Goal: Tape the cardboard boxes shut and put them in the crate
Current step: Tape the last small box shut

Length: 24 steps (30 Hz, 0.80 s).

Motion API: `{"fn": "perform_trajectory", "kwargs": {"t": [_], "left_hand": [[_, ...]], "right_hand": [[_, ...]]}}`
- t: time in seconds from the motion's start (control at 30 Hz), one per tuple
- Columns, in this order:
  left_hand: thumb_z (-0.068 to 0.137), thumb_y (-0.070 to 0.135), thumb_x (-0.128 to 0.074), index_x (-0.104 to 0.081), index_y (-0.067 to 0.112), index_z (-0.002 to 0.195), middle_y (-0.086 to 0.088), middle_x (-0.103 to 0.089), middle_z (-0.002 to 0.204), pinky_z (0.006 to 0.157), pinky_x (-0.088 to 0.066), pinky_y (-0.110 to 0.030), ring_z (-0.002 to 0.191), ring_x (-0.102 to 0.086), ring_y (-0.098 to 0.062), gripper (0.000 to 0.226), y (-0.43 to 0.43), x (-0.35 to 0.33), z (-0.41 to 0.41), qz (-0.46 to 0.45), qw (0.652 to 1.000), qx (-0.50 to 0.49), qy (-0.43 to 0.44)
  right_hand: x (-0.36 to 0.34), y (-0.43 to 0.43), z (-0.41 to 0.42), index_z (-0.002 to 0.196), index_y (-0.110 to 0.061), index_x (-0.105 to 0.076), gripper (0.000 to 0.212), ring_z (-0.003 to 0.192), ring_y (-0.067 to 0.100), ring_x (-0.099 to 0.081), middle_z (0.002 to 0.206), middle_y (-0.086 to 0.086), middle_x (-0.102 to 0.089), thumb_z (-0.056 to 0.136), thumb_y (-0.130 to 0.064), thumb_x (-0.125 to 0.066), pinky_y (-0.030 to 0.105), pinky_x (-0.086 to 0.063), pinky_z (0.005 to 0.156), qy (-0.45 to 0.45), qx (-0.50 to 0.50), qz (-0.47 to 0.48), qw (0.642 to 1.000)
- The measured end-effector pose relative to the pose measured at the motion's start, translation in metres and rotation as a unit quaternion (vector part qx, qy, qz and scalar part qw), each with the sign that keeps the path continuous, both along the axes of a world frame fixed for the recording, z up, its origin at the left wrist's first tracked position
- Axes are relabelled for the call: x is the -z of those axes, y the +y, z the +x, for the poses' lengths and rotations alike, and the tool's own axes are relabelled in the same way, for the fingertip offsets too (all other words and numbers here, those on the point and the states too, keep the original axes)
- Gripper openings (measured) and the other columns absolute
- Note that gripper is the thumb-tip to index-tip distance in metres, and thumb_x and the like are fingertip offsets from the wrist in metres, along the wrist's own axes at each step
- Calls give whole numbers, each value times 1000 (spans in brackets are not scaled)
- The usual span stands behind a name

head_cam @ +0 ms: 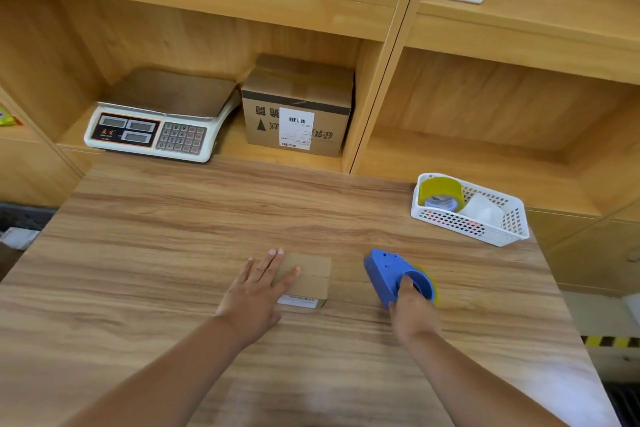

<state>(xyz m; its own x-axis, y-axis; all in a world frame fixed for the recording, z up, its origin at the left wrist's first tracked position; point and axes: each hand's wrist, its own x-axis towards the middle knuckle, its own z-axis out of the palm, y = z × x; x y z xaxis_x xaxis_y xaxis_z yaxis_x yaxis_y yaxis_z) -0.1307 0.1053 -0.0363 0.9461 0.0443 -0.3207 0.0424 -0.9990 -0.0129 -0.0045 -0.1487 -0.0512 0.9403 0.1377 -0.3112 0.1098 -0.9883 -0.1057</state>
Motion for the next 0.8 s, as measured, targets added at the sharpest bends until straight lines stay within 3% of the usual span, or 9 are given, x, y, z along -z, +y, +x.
{"fn": "perform_trajectory", "kwargs": {"t": [0.27, 0.37, 0.43, 0.5, 0.53, 0.57, 0.63, 0.7, 0.8], "left_hand": [[99, 31, -35, 31, 25, 136, -4, 37, 141, 108, 21, -40, 130, 35, -16, 76, -1, -7, -1, -15, 1000, -9, -8], [99, 36, -35, 26, 24, 142, -3, 35, 140, 107, 21, -40, 134, 31, -16, 76, -3, -12, 1, -10, 1000, -6, -14], [97, 40, -39, 14, 21, 146, -9, 25, 148, 111, 12, -42, 138, 20, -16, 75, -2, -11, 2, -8, 998, -4, -60], [82, 46, -60, -29, 19, 147, -18, -25, 152, 110, -17, -46, 141, -18, -21, 77, 0, -13, 3, -27, 997, -8, -75], [70, 48, -71, -49, 18, 137, -16, -48, 140, 104, -30, -45, 133, -40, -22, 77, 1, -10, 4, -39, 995, 2, -87], [63, 48, -76, -60, 18, 127, -13, -59, 130, 99, -38, -44, 124, -53, -23, 73, 1, -10, 5, -44, 994, 11, -98], [70, 49, -61, -66, 17, 120, -8, -65, 122, 97, -40, -43, 118, -59, -20, 59, 2, -15, 8, -45, 993, 6, -108], [79, 51, -33, -60, 15, 127, -4, -60, 131, 109, -27, -39, 126, -52, -18, 65, 0, -26, 12, -65, 993, -27, -96], [81, 57, -6, -23, 16, 149, 3, -24, 155, 115, 6, -30, 146, -13, -13, 82, -5, -45, 18, -152, 977, -77, -125]], "right_hand": [[-19, -1, 12, 126, -15, -48, 34, 109, 28, -58, 120, 7, -62, 94, -13, -39, 30, -44, 84, 11, 4, 1, 1000], [-29, 3, 16, 118, -17, -54, 31, 105, 31, -58, 112, 8, -63, 90, -10, -41, 31, -40, 83, 16, 41, 75, 996], [-34, 9, 17, 106, -18, -58, 26, 96, 30, -58, 99, 4, -62, 87, -7, -44, 32, -39, 77, 25, 80, 160, 984], [-43, 17, 18, 91, -20, -60, 26, 86, 28, -55, 91, 2, -61, 83, -2, -43, 34, -40, 72, 38, 144, 276, 950], [-49, 21, 18, 84, -21, -60, 28, 82, 26, -53, 88, 2, -61, 82, 0, -41, 34, -38, 69, 42, 177, 329, 927], [-56, 26, 18, 79, -20, -60, 30, 77, 24, -50, 85, 3, -60, 82, 2, -39, 33, -35, 65, 48, 205, 372, 904], [-71, 31, 17, 74, -10, -54, 27, 67, 22, -42, 76, 6, -54, 81, 6, -34, 31, -27, 58, 70, 234, 440, 864], [-83, 35, 14, 68, -8, -48, 22, 60, 19, -37, 67, 6, -48, 82, 2, -36, 29, -23, 54, 81, 252, 505, 822], [-89, 41, 10, 62, -13, -42, 20, 50, 18, -42, 56, 4, -45, 81, -16, -46, 22, -32, 48, 115, 302, 586, 744]]}}
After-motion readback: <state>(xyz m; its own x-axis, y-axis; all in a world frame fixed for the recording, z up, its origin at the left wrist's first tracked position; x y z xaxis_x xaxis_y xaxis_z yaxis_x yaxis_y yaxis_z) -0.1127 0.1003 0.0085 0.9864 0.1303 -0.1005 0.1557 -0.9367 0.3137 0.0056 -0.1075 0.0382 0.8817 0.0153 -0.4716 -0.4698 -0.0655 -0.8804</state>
